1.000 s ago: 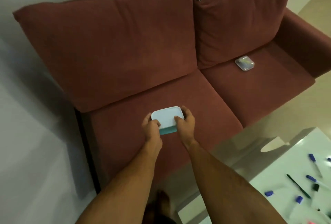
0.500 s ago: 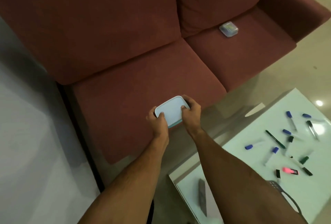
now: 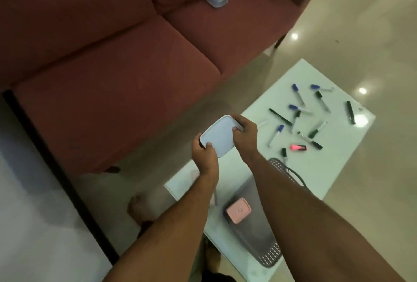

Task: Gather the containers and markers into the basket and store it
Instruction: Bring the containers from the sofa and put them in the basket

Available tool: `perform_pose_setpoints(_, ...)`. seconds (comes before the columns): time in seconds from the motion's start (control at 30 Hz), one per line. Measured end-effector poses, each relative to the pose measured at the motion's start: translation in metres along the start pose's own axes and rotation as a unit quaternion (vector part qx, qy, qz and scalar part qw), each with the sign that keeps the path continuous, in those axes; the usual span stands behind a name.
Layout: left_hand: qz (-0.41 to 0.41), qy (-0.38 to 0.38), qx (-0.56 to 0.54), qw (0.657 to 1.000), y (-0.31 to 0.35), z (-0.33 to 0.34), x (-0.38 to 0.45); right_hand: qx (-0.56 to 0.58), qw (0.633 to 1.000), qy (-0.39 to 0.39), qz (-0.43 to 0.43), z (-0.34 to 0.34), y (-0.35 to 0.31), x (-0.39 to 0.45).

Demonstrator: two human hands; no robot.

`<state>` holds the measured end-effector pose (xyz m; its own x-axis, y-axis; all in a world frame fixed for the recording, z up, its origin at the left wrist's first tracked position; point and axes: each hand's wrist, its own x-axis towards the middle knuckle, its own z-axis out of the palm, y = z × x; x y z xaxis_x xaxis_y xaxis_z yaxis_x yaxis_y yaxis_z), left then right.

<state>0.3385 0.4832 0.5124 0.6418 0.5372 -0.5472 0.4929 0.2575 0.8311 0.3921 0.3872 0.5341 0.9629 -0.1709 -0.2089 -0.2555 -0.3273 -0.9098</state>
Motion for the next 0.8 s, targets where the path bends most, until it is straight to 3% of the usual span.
perform_pose_setpoints(0.33,0.009,-0.06,0.094,0.994,-0.109,0.065,-0.087,-0.059,0.995,0.059,0.05,-0.12,0.117,-0.043)
perform_pose_setpoints(0.57,0.022,-0.09,0.193,0.977,-0.188,0.069,-0.098,-0.075,0.991,0.052,0.099,-0.131,0.188,-0.065)
perform_pose_setpoints(0.8,0.079,-0.097,0.283,0.951,-0.226,0.069,-0.093,-0.083,0.991,0.045,0.095,-0.125,0.231,-0.063)
